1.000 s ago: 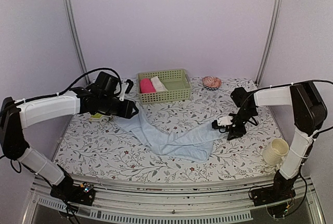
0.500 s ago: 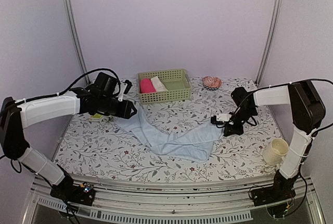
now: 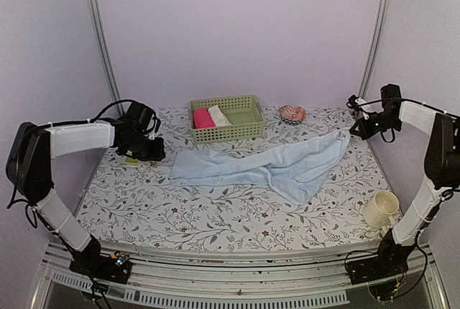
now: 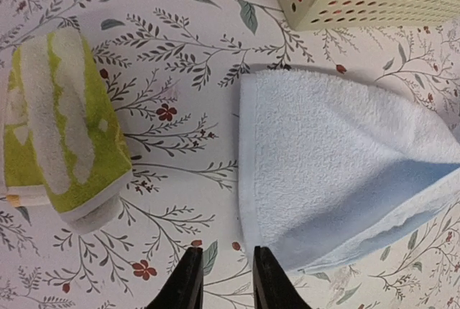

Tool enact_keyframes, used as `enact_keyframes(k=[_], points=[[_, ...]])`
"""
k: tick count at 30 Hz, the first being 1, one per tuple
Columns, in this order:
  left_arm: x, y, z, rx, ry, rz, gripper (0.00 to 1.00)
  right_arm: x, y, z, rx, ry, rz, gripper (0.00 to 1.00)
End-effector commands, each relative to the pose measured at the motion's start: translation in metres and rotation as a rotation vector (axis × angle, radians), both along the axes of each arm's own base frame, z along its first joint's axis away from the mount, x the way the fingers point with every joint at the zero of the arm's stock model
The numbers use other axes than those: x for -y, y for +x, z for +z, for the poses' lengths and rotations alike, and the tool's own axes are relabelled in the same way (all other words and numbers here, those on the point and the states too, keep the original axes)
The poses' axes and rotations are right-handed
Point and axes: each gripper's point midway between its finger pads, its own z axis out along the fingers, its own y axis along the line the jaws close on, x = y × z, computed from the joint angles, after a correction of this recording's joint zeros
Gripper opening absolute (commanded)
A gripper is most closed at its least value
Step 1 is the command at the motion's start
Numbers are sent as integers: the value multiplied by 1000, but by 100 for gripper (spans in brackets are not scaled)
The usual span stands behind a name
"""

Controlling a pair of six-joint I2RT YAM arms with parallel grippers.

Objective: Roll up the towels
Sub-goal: Pick up the towel from the center of the board.

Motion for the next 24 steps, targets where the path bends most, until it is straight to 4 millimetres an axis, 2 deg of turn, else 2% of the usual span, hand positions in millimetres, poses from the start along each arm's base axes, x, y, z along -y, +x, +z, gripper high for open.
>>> enact_keyframes(k=[1,4,6,8,13,15,16,20,24], points=[[6,-3,-22,-88,9,-47,22,-39,-9,-7,-79,194,21,3],[18,-9,-32,-127,-35,-98,27,-47,-9,-17,-73,238,33,3],[37,-16,-28,-116,-77,-189,30,-53,-15,-26,-93,248,46,3],[47,-21,-27,-100,-42,-241,32,-56,-16,-28,-91,239,61,3],[48,-33,-38,-138,85,-297,34,-62,-19,-26,-96,276,86,4],[58,-44,-37,-132,131,-370,46,-64,-19,-23,-92,282,96,4],[63,-49,-36,-123,172,-402,47,-65,-24,-30,-109,286,98,4],[56,-58,-37,-105,384,-445,48,-67,-27,-32,-119,297,107,4],[44,-59,-55,-137,518,-482,46,-71,-27,-33,-126,307,120,4]])
